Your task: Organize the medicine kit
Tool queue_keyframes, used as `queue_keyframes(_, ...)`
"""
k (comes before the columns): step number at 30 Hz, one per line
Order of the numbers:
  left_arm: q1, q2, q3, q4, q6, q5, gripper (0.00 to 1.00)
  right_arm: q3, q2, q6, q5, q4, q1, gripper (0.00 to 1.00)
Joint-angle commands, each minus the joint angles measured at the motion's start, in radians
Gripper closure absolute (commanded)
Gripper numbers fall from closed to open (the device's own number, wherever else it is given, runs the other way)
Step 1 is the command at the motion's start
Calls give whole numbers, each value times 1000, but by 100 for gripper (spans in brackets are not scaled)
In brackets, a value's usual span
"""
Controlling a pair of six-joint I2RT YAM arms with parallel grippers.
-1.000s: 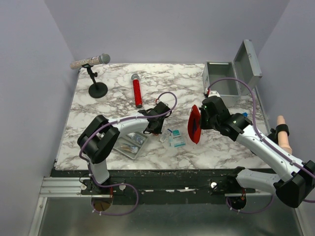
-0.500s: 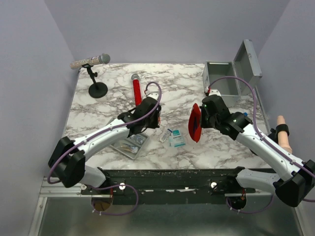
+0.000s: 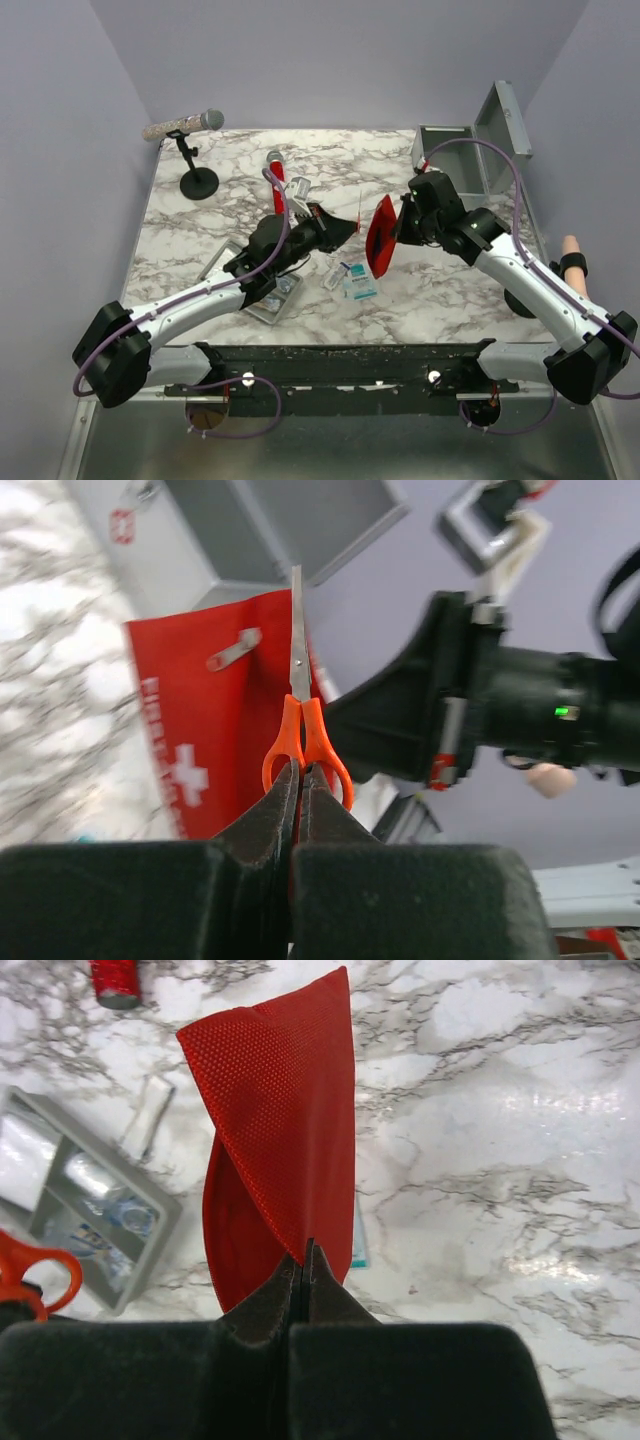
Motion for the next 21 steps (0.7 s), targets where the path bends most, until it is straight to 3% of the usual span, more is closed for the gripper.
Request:
queue_keyframes(1,-37,42,8,329,-57,55,100,61,16,74,-147,-13,-21,99)
queue_keyframes(11,-71,148,-24,426,-44,76,100,77,7,94,-218,-19,-47,99)
queue_keyframes(21,-72,163,-72,345,-21,53,100,81,-5,85,-212,-19,-58,99)
